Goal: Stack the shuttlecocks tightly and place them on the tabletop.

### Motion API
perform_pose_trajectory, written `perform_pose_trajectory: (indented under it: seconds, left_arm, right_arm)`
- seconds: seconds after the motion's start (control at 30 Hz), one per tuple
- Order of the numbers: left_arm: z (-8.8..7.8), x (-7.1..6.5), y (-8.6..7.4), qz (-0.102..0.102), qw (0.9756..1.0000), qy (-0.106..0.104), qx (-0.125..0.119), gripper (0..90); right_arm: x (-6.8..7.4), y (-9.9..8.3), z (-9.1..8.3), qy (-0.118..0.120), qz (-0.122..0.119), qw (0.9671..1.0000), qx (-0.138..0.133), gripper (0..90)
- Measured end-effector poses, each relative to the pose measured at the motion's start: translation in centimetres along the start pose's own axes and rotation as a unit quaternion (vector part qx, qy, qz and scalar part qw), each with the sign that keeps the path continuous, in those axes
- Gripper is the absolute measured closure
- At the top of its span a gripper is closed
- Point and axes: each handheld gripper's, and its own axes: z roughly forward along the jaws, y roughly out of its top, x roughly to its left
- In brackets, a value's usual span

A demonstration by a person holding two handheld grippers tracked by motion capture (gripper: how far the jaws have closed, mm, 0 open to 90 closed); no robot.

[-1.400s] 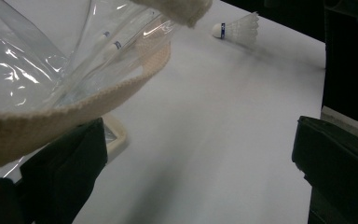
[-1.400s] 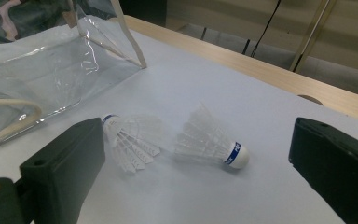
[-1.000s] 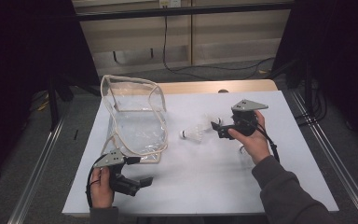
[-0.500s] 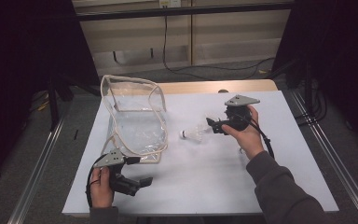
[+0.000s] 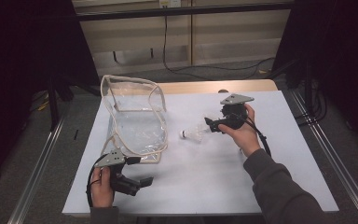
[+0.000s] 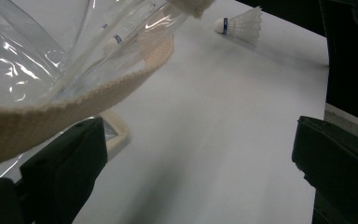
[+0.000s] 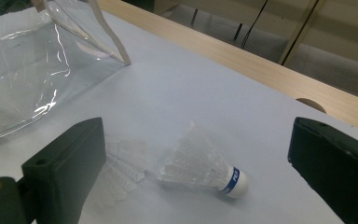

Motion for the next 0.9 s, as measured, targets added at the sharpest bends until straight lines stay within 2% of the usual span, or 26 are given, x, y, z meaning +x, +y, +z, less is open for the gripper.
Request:
perform_pose_trajectory:
  seconds: [0.07, 0.6, 0.73, 0.9]
  left_arm:
    - [0.0, 0.0, 0.0, 0.000, 1.0000, 0.001, 0.000, 3.4]
    - [-0.1, 0.1, 0.0, -0.003, 1.0000, 0.000, -0.002, 3.3]
    - [0.0, 0.1, 0.0, -0.001, 1.0000, -0.002, 0.000, 3.4]
    - [0.0, 0.1, 0.0, -0.002, 1.0000, -0.001, -0.001, 3.4]
  right_arm:
    - [0.0, -0.1, 0.3, -0.004, -0.004, 1.0000, 0.006, 6.6]
    - [-0.7, -0.2, 1.8, 0.003, 0.021, 0.9990, 0.039, 11.4]
    - [-0.7, 0.0, 2.1, 0.002, 0.015, 0.9988, 0.047, 13.7]
    - [-0.6, 0.2, 2.7, 0.007, 0.021, 0.9983, 0.054, 16.8]
